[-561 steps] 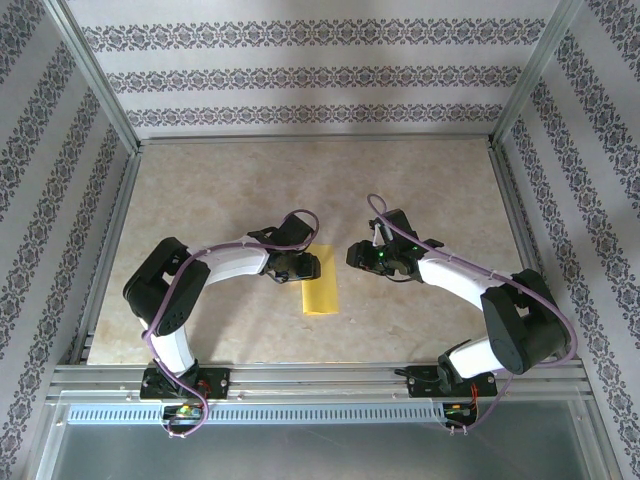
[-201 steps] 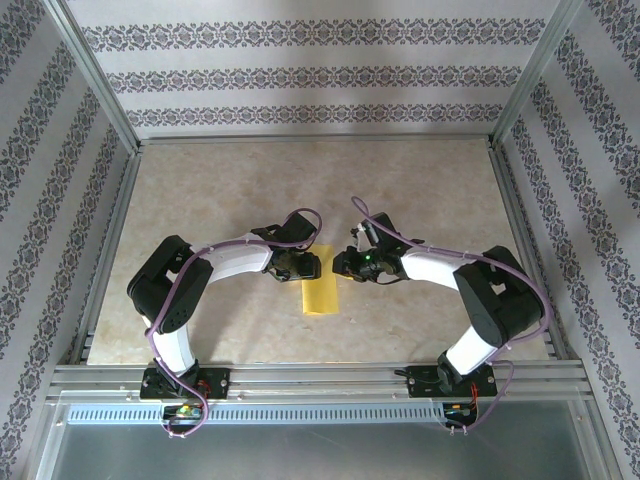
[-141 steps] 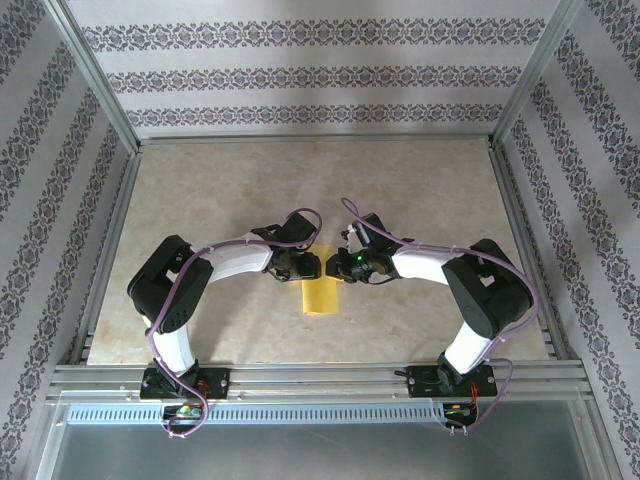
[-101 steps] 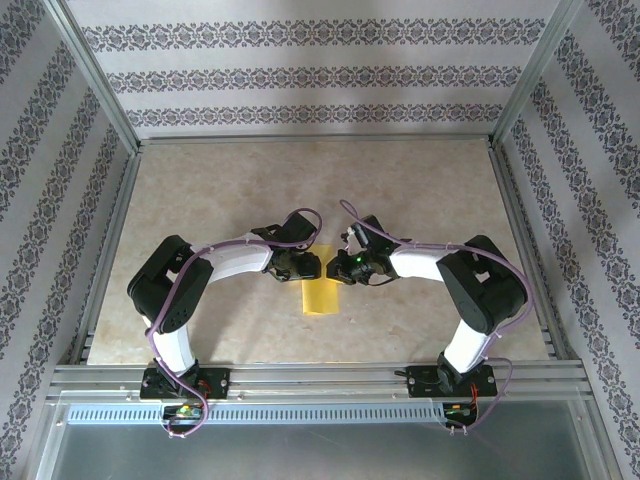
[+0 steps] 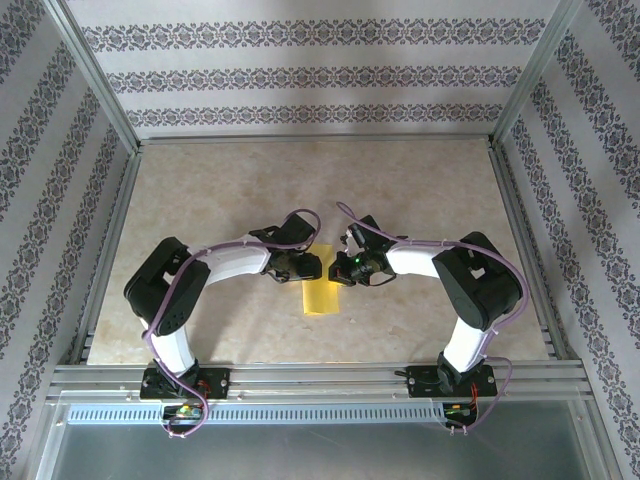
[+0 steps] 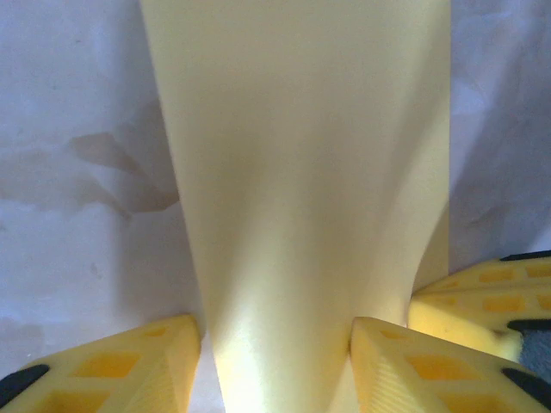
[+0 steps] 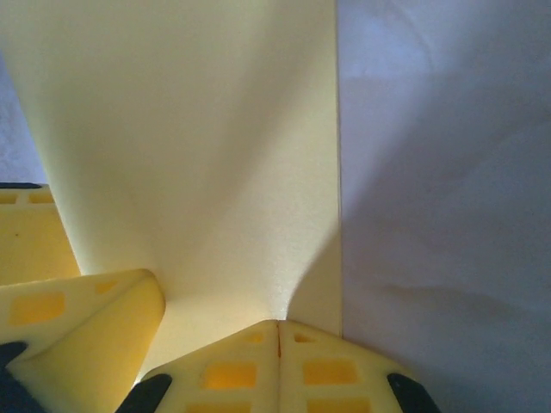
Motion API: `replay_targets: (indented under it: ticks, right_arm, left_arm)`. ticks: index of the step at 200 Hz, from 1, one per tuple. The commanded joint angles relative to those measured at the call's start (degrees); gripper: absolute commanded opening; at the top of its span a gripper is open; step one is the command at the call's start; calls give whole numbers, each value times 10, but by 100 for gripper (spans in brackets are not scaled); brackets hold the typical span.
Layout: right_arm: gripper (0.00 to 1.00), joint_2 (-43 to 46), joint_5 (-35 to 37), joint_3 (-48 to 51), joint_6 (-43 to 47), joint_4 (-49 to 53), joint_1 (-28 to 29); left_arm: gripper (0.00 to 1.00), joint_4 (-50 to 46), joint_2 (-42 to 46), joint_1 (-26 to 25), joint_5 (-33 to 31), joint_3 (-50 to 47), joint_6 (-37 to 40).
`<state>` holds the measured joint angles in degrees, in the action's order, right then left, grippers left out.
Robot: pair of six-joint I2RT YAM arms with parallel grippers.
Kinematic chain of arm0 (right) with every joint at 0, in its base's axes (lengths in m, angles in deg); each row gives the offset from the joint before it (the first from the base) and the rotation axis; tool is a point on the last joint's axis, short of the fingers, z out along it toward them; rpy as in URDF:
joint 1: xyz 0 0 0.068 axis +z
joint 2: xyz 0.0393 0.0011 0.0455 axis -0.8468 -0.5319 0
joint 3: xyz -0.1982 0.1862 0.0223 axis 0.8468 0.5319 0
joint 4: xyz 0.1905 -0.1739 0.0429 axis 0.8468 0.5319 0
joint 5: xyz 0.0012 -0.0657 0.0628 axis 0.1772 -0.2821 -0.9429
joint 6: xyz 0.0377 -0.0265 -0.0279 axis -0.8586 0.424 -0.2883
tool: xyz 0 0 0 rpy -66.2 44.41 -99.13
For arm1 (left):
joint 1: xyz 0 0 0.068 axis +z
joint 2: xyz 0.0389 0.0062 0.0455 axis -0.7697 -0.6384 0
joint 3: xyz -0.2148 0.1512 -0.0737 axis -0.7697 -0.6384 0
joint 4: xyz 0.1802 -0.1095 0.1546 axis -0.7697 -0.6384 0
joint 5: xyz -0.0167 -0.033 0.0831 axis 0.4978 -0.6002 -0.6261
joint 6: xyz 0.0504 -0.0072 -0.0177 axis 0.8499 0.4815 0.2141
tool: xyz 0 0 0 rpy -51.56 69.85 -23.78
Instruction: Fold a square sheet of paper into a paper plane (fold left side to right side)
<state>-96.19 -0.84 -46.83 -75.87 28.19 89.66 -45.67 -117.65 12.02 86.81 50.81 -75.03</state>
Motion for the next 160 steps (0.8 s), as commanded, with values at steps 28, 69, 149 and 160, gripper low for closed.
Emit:
replay_targets:
  ticks: [28,69,149,160]
  right_arm:
    - [0,-24,55,-8,27,66,10]
    - [0,-28,66,-10,29,69,12]
    - [0,-35,81,-13,31,81,15]
    - [0,-36,82,-13,33,83,15]
  left_arm:
    - [58,2,109,21,-16,-38,4]
    - [54,74,169,31,51,-73,41]
    - [15,231,46,40,181,-105,1]
    - [15,232,40,43,179,-109,-1]
